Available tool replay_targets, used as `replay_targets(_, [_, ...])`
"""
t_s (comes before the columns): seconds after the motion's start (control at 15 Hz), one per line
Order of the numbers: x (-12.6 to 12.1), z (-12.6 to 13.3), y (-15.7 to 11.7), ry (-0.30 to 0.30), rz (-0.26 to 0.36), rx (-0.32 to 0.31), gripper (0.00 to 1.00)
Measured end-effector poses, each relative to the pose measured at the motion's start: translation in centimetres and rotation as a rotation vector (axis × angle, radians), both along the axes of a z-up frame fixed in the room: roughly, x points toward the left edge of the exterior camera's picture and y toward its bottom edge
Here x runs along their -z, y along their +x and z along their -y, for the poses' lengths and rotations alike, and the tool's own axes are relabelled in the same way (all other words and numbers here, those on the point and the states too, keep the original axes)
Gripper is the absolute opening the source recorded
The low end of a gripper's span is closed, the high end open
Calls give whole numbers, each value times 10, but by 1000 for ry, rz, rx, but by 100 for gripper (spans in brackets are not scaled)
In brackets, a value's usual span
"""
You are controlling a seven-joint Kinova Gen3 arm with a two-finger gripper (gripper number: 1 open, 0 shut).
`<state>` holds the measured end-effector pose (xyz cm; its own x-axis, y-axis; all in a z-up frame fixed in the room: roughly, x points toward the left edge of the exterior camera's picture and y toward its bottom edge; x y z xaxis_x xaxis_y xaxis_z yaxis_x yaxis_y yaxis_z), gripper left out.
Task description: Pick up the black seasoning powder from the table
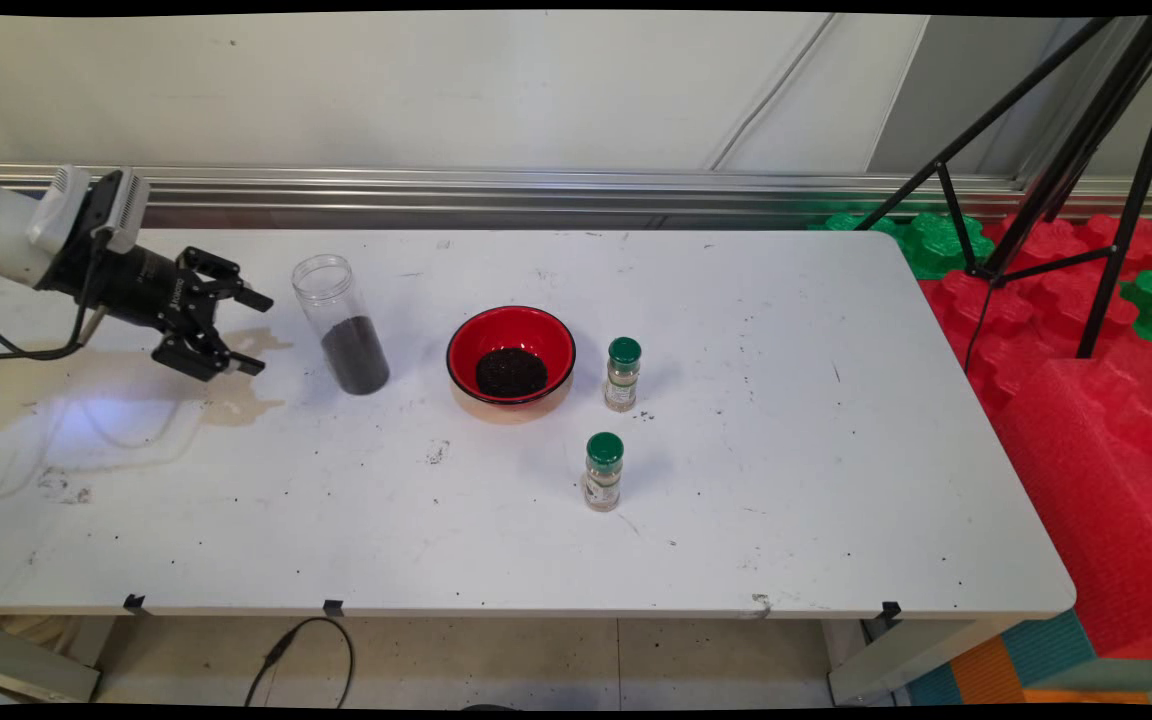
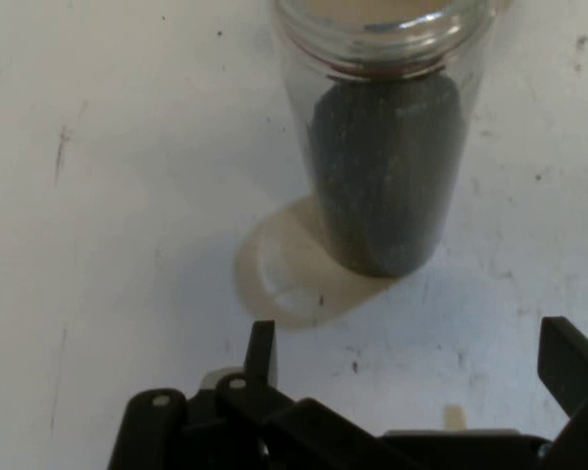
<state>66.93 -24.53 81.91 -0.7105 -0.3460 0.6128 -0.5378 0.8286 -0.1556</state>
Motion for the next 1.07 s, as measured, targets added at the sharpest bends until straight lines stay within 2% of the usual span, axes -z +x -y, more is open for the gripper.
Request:
replay_targets(0.67, [33,13,3,-76,-142,1,100])
replay_targets(1.07, [52,24,2,-115,-230,42,100])
